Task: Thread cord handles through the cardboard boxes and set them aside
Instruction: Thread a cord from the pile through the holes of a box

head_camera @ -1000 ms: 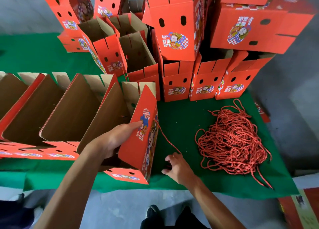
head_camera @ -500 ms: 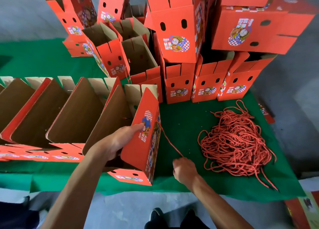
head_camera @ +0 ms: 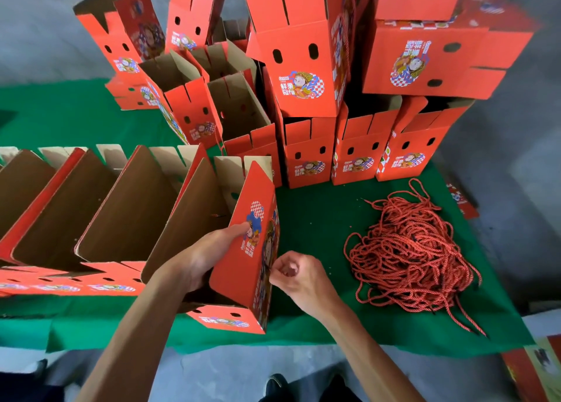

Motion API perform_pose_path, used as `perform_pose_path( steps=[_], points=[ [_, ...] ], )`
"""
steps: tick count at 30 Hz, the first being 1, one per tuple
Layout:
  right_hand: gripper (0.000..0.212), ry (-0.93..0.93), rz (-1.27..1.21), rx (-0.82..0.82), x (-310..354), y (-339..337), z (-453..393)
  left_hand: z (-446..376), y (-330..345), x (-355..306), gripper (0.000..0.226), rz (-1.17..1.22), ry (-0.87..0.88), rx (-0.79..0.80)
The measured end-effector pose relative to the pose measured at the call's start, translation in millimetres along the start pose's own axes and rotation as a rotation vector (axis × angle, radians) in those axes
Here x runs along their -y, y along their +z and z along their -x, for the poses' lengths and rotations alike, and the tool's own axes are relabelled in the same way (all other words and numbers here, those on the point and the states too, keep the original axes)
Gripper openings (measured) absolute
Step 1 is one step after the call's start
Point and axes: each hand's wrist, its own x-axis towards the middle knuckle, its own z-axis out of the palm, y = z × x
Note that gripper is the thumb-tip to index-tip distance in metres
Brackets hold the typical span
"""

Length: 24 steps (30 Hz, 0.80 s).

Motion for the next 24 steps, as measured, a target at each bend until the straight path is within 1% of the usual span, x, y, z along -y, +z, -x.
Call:
perform_pose_path(
  steps=[3,10,16,19,22,23,24],
  points=[
    [0.017,0.012,0.039,-0.002,3.7,-0.2,-2.3,1.8,0.9,0.2,0.052,0.014,0.014,0.008],
    [0.013,0.025,0.021,0.079,5.6,-0.4,-13.0,7.9,3.0,-0.4,0.055,0.049,0.029,0.026],
    [0.021,0.059,-0.031,0.165,6.8,-2.4,-22.0,12.9,1.6,-0.9,0.058,0.049,0.057,0.053],
    [0.021,0.098,0.001,0.208,10.0,-5.9,-30.8,16.0,2.2,-1.8,0.061,0.071,0.098,0.128],
    [0.018,0.125,0.04,0.272,15.7,-12.2,-40.6,15.7,2.4,-1.5,0.071,0.066,0.075,0.138],
    [0.019,0.134,0.059,0.293,17.1,-14.0,-43.5,15.0,2.3,-0.9,0.071,0.061,0.059,0.132],
    [0.022,0.137,0.087,0.315,17.9,-15.2,-46.5,14.2,2.4,-0.6,0.066,0.046,0.058,0.131]
  ],
)
